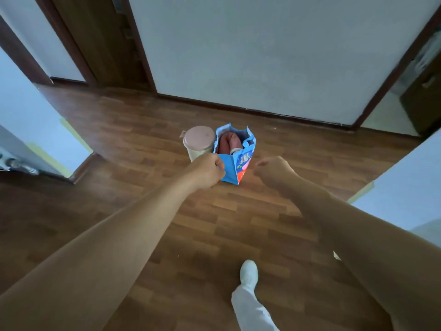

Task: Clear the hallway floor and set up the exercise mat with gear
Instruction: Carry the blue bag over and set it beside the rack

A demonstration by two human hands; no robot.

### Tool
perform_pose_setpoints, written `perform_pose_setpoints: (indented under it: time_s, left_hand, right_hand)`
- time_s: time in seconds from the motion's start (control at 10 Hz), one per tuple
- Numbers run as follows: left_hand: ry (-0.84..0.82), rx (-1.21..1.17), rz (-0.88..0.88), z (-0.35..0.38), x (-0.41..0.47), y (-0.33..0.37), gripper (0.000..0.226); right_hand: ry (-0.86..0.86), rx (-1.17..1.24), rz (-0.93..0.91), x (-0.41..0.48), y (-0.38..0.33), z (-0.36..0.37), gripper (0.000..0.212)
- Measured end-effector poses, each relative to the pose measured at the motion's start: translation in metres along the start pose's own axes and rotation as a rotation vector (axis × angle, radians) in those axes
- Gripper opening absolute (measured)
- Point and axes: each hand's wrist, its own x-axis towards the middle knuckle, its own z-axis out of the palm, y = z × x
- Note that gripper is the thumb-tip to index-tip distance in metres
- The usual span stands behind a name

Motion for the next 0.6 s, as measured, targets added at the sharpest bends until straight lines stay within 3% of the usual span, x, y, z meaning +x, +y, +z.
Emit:
perform_pose_setpoints:
  time_s: [0.1,0.3,0.6]
  left_hand:
    - [0.005,-0.005,-0.023,-0.002,0.082,0.007,0.014]
    - [0.021,-0.062,-0.135,-0.01,0.223,0.007,0.014]
    - [0.003,-0.013,-0.239,-0.023,0.401,-0.045,0.014]
  right_hand:
    - [-0.049,0.025,0.016,0.102,0.0,-0.006,0.011]
    - [0.002,-0.012,0.042,0.23,-0.027,-0.024,0.023]
    - [-0.004,0.155,0.326,0.419,-0.031,-0.007,0.016]
